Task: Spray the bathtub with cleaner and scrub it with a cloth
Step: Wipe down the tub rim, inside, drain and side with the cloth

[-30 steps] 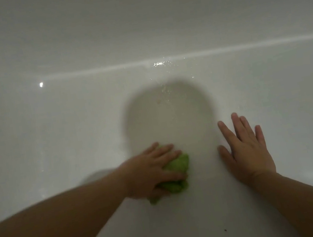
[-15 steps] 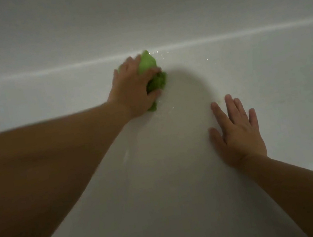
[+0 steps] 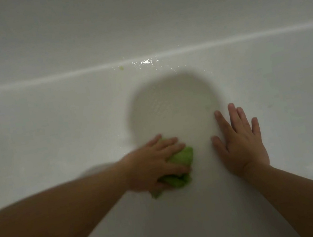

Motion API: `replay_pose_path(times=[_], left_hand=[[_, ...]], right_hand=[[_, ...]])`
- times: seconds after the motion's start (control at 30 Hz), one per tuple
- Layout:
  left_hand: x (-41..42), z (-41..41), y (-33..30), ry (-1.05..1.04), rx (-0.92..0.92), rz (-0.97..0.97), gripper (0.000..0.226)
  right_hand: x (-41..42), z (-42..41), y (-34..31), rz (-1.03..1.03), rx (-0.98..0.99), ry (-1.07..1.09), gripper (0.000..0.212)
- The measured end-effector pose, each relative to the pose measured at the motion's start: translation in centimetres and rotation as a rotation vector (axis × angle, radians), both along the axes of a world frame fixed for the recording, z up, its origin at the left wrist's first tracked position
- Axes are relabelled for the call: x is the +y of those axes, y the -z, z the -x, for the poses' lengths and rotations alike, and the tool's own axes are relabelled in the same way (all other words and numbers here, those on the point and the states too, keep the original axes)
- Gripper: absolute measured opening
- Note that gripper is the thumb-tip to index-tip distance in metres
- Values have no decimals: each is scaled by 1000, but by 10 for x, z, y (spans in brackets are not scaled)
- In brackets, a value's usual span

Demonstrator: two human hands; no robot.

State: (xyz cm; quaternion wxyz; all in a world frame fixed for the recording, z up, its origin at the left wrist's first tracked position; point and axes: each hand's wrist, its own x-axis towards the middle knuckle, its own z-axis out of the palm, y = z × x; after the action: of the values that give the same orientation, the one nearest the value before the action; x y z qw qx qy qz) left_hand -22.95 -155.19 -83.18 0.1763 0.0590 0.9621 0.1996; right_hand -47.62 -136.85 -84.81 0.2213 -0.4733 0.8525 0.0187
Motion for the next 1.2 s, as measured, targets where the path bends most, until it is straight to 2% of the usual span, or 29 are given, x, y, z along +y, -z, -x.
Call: replay_pose_path(times=[0.1,0.23,0.33,0.43,0.53,0.73,0.83,0.97,1.1,1.2], left_hand=[[-53,37,3,-68,6,111,67],[-119,92,-7,-290,-27,300,76],[-135,120,-10,-576,20,209,72],[-115,131,-3,-735,49,173,66],[-71,120,3,-692,57,162,64],[51,69,-4,-383,81,30,54],[73,60,-5,-300,73,8,56],[33,79,6,-190,87,29,59],[-48,130,9,-300,78,200,67],[-98,162,-2,-487,53,237,73]], right_hand=[[-1,6,2,9,9,16,71],[-2,16,3,25,23,31,70],[-4,24,4,38,23,45,70],[-5,33,6,55,26,49,70],[-4,41,8,60,24,40,72],[9,47,3,5,34,22,68],[18,52,1,4,45,62,68],[16,57,4,6,28,70,70],[13,68,8,23,33,68,70],[10,76,10,25,43,64,70]])
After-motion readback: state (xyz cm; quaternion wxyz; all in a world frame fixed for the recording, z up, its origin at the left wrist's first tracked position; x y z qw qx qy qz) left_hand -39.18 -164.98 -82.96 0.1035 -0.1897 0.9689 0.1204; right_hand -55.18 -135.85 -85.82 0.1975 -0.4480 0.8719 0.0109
